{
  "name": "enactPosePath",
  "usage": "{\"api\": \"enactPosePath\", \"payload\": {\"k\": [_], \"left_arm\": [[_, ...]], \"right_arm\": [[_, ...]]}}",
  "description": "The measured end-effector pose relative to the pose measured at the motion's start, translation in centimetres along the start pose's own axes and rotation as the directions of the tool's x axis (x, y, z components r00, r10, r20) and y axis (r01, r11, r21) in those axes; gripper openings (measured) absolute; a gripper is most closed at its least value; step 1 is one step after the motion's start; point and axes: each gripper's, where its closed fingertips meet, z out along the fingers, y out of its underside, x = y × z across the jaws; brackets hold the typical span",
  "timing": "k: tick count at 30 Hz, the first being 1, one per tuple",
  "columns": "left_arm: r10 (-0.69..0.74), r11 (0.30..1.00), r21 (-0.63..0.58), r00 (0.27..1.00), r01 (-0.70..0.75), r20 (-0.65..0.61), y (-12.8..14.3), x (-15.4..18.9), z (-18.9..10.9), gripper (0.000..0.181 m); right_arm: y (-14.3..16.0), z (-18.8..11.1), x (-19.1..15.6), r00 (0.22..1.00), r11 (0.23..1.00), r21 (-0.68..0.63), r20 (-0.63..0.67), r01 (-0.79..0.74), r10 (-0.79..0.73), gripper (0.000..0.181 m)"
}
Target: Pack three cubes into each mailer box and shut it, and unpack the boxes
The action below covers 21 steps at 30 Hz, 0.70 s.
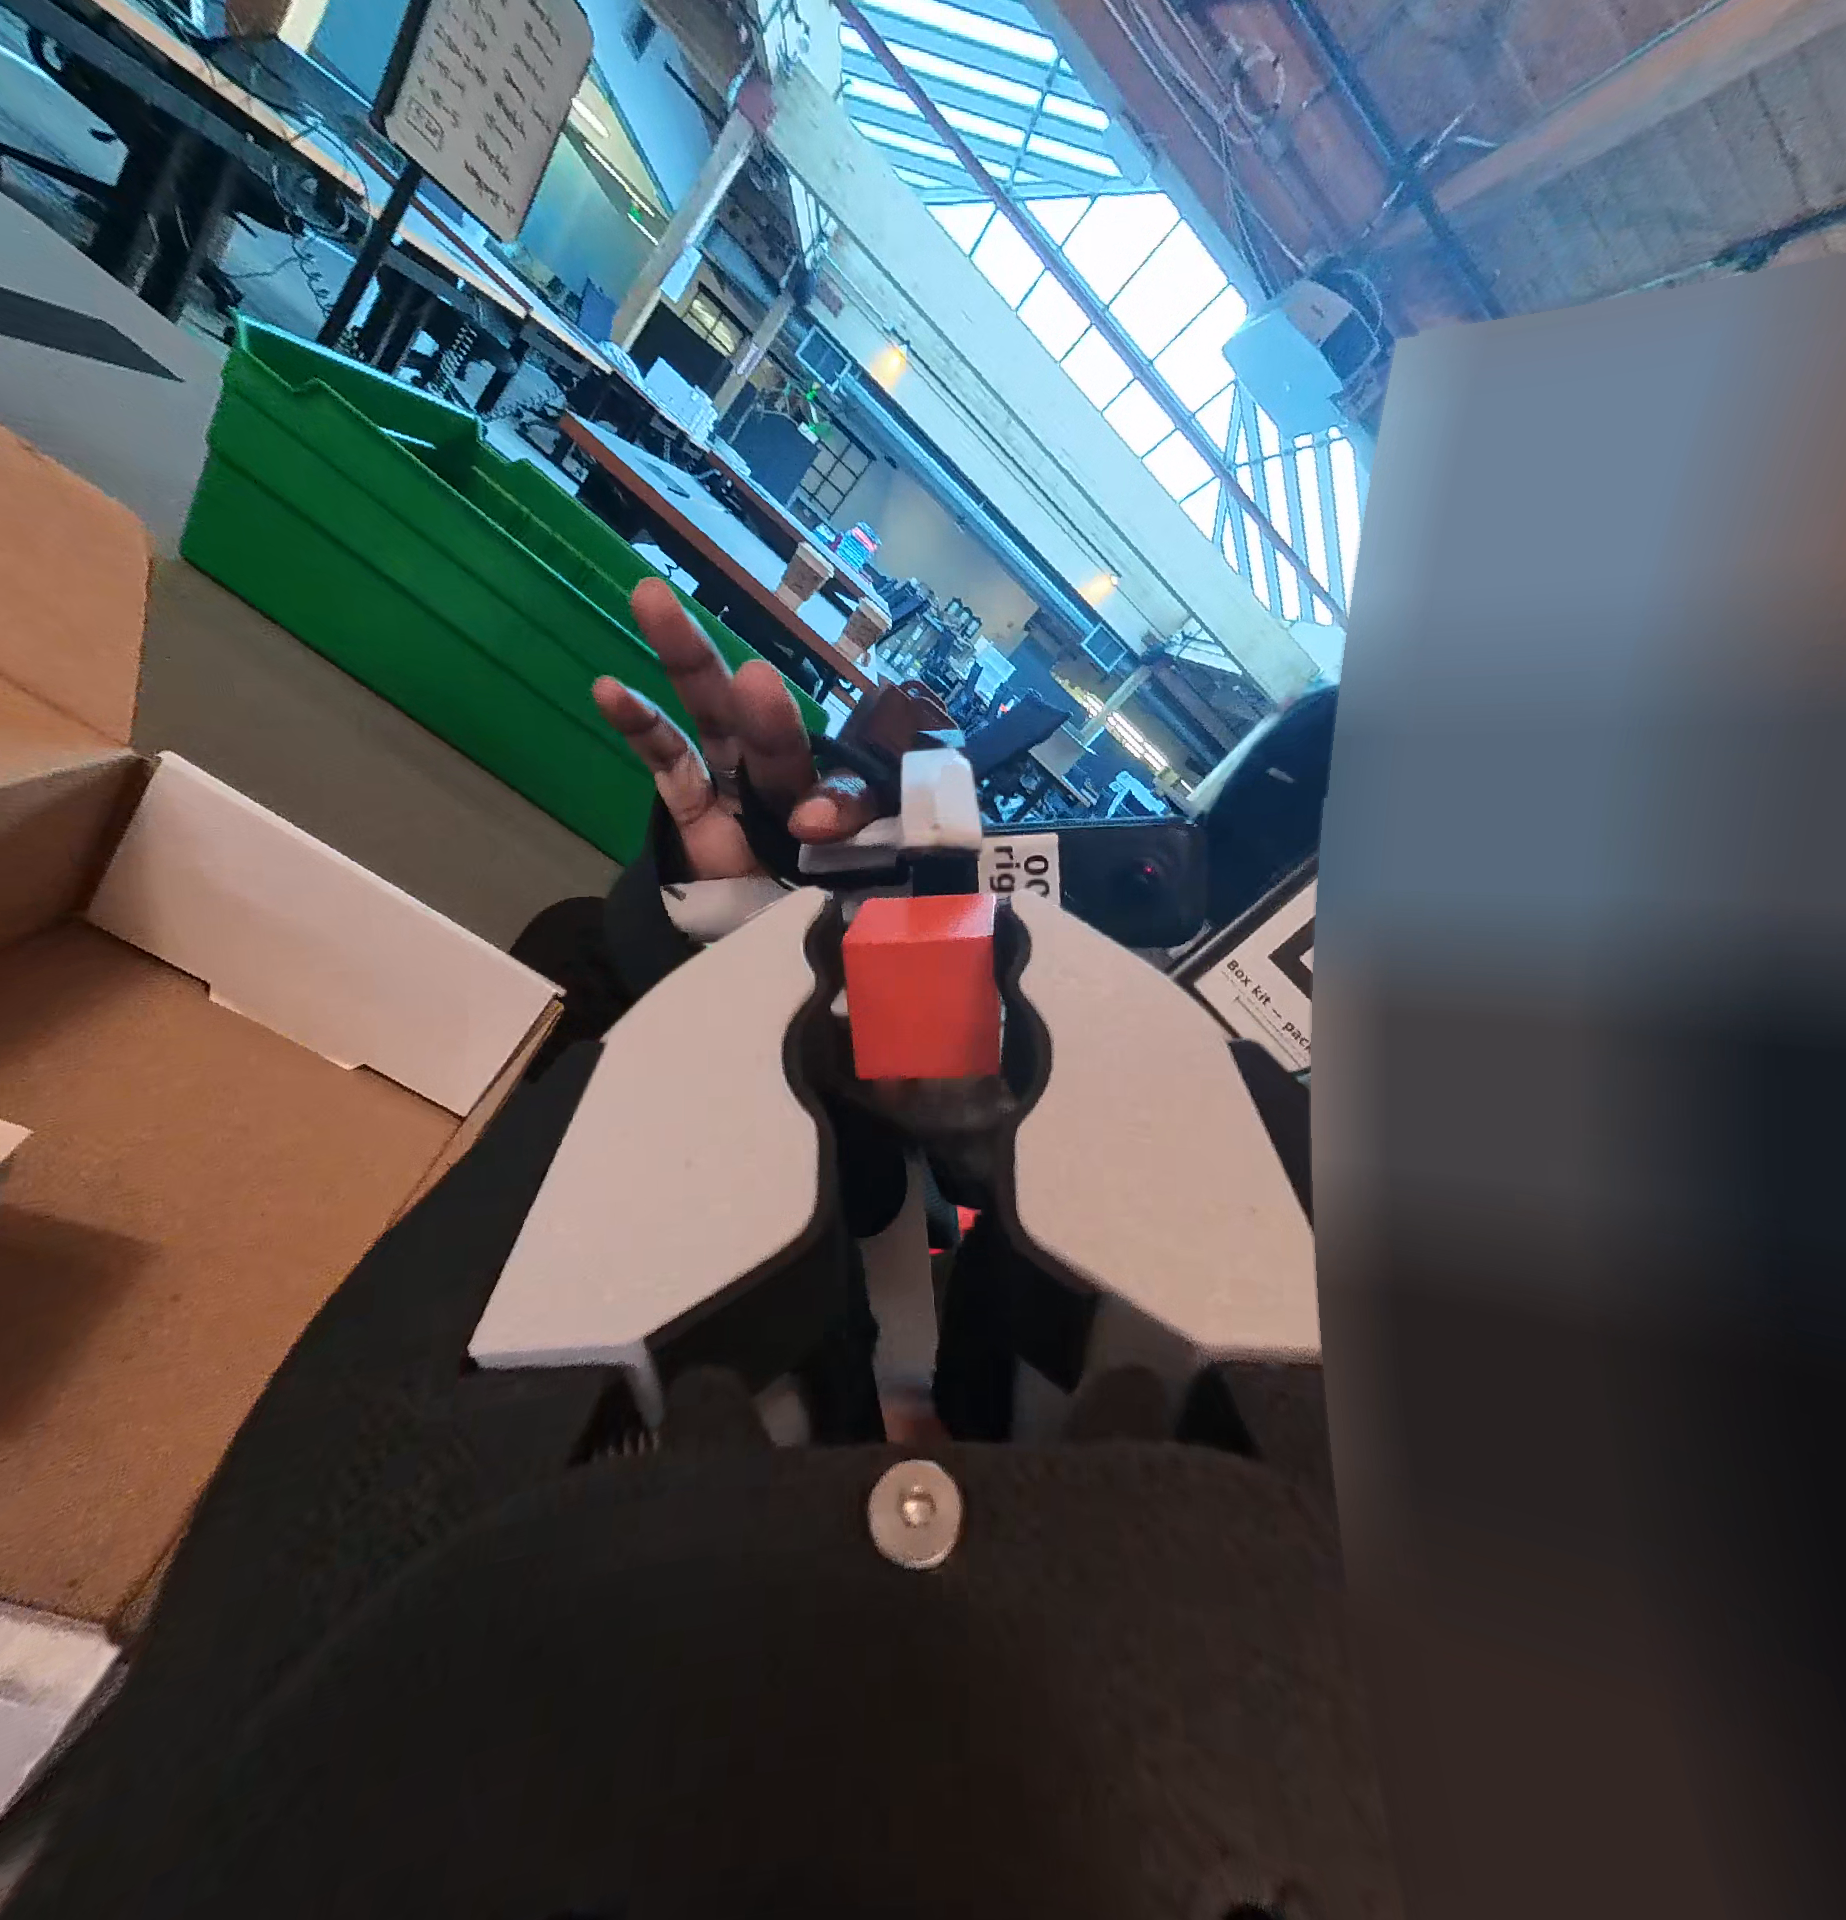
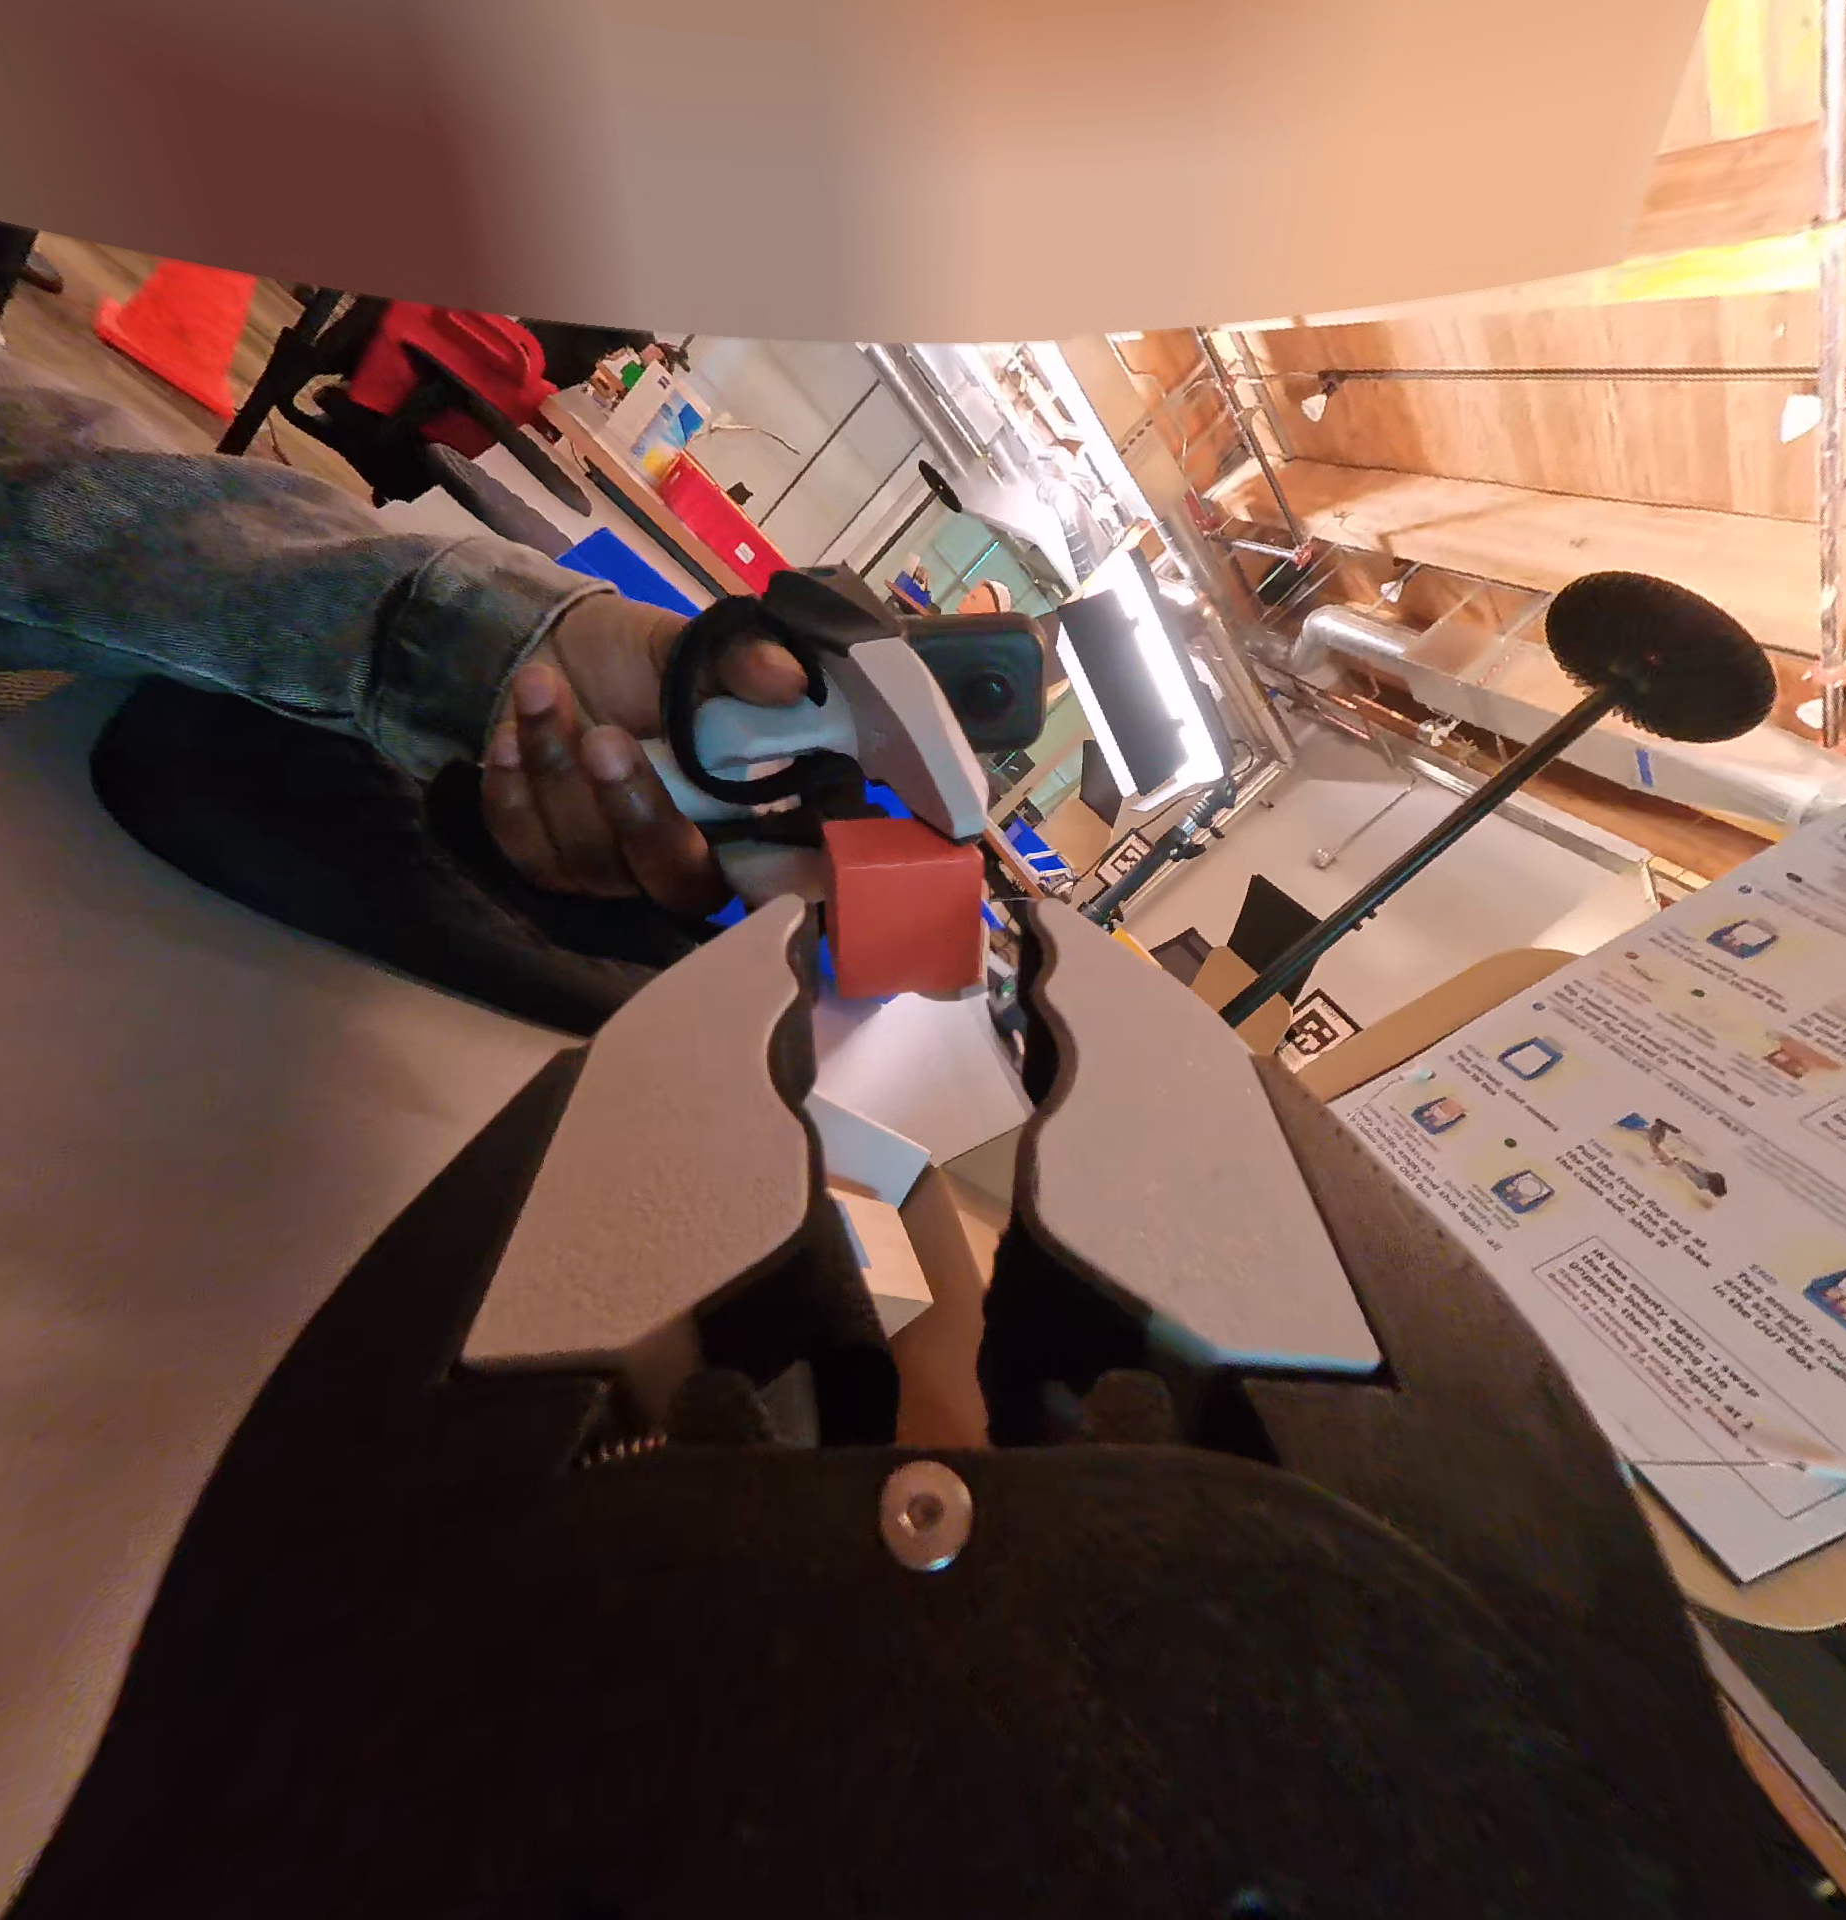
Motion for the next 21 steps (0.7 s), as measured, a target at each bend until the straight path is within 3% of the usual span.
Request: {"api": "enactPosePath", "payload": {"k": [6, 8, 10, 12, 14, 16, 17, 21], "left_arm": [[-0.011, 1.000, -0.002, 1.000, 0.011, -0.024, 0.0, 0.3, 0.0, 0.028], [0.019, 0.998, 0.065, 1.000, -0.018, -0.024, -1.3, 0.5, -0.6, 0.034], [0.076, 0.977, 0.199, 0.997, -0.080, 0.025, -4.1, 0.7, -2.2, 0.054], [0.186, 0.910, 0.352, 0.974, -0.220, 0.129, -7.3, 1.2, -5.0, 0.059], [0.311, 0.774, 0.480, 0.909, -0.412, 0.279, -10.3, 2.1, -8.4, 0.068], [0.385, 0.622, 0.532, 0.816, -0.575, 0.432, -12.3, 3.1, -11.8, 0.069], [0.398, 0.581, 0.537, 0.789, -0.612, 0.468, -12.8, 3.5, -12.9, 0.069], [0.391, 0.565, 0.549, 0.786, -0.616, 0.479, -13.3, 3.9, -14.1, 0.069]], "right_arm": [[-0.3, -0.1, -0.4, 1.000, 1.000, 0.008, 0.023, 0.019, -0.019, 0.026], [-0.2, -0.2, -0.1, 1.000, 1.000, 0.004, 0.021, 0.010, -0.010, 0.026], [0.4, -0.4, 0.8, 1.000, 0.999, -0.036, 0.001, -0.011, 0.011, 0.026], [2.3, -0.5, 1.9, 0.999, 0.988, -0.144, -0.007, -0.052, 0.052, 0.026], [4.6, -0.7, 2.7, 0.993, 0.952, -0.284, -0.004, -0.111, 0.115, 0.027], [7.1, -0.7, 2.7, 0.979, 0.880, -0.447, 0.046, -0.159, 0.200, 0.026], [8.3, -0.7, 2.4, 0.964, 0.824, -0.538, 0.074, -0.178, 0.257, 0.027], [12.4, -0.5, 1.8, 0.884, 0.543, -0.812, 0.076, -0.213, 0.461, 0.027]]}}
